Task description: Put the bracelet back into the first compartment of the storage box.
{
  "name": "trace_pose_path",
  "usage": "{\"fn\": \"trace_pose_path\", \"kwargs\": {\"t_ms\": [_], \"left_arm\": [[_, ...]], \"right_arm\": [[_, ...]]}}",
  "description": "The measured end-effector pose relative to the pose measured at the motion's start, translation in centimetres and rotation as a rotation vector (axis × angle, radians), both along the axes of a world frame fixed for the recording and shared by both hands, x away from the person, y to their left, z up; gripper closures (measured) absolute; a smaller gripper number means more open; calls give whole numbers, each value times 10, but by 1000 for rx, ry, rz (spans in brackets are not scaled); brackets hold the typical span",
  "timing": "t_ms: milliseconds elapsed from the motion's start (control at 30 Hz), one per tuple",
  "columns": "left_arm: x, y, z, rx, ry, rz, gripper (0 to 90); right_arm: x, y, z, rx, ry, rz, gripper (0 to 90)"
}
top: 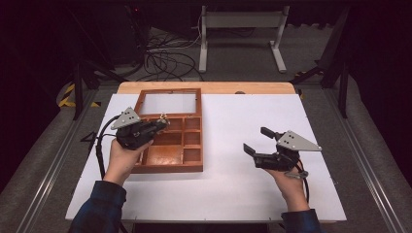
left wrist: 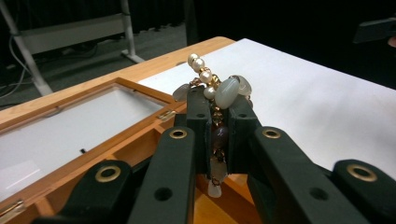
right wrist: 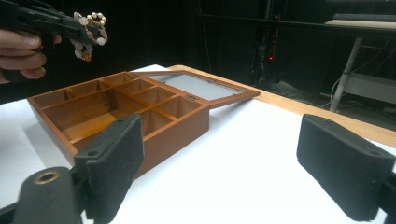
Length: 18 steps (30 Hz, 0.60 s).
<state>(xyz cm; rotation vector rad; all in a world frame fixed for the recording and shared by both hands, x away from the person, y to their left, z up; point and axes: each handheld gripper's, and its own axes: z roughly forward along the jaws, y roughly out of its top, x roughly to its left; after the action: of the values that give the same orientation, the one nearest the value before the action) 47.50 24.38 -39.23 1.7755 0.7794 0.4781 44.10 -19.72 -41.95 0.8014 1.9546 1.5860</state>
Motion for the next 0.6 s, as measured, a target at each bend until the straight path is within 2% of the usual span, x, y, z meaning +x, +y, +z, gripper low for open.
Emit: {"fn": "trace_pose_path", "kwargs": {"t_ms": [200,300,600], "left_arm": [[7,8,0,4,-3,44,831],[11,10,-2,19,-5,66,831],[20,23,-8,22,14,137,830]], "right_arm": [[1,-4,-1,-4,6,-6,149],[1,-6,-1,-2,6,-9,149],[2,-9,0,-2,5,-15,149]]}}
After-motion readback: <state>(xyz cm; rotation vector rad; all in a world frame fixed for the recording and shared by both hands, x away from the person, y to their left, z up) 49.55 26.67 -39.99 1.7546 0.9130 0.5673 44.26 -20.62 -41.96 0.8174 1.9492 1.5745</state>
